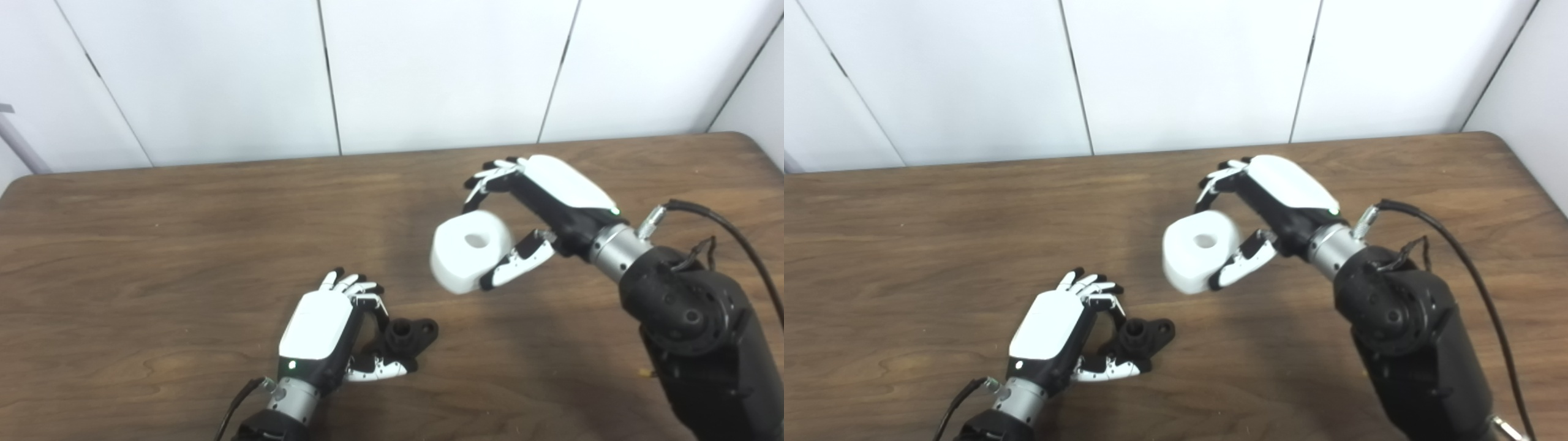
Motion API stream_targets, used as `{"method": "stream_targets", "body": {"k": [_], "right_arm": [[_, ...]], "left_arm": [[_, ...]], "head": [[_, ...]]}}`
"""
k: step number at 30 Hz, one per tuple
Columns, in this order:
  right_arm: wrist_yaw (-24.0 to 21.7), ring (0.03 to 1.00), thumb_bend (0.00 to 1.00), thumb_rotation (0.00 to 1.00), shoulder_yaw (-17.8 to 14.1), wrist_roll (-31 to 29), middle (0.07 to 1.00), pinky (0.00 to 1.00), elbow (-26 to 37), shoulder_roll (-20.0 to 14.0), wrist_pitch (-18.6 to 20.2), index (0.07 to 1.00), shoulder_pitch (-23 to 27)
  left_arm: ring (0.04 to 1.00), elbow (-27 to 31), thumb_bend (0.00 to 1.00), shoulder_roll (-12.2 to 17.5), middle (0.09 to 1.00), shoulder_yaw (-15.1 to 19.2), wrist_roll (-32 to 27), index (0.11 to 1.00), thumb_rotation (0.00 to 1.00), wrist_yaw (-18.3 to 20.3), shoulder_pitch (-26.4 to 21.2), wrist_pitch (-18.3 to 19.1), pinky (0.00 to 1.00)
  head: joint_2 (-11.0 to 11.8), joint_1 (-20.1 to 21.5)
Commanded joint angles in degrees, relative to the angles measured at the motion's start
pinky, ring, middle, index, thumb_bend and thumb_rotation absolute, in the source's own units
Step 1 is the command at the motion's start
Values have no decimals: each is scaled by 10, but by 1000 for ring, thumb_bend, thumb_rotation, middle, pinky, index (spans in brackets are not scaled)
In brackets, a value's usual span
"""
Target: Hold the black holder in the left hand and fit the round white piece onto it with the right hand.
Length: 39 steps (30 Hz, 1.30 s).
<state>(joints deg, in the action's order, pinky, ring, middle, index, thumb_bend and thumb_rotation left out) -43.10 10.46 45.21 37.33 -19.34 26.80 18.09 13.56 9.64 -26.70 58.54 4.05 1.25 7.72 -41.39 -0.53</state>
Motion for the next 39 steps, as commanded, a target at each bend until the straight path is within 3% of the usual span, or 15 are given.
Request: {"method": "stream_targets", "body": {"k": [1,5,19,39], "right_arm": [[-2,941,526,139,-4,12,814,1000,22,5,1,482,13],[-16,939,526,138,2,17,818,1000,33,28,1,482,7],[2,925,525,140,41,6,810,1000,26,51,-18,481,-4],[8,940,525,136,61,12,823,1000,14,55,-25,482,-23]], "left_arm": [[885,-19,521,-3,794,-14,13,485,48,19,2,-1,985],[885,-21,521,-5,792,-16,13,485,48,19,-1,2,989],[889,-27,521,-13,791,-21,16,485,48,18,-7,9,993],[887,-24,521,-16,790,-23,18,485,48,18,-7,12,990]], "head": [[-2,-2],[-5,-7],[-13,-19],[-24,-23]]}}
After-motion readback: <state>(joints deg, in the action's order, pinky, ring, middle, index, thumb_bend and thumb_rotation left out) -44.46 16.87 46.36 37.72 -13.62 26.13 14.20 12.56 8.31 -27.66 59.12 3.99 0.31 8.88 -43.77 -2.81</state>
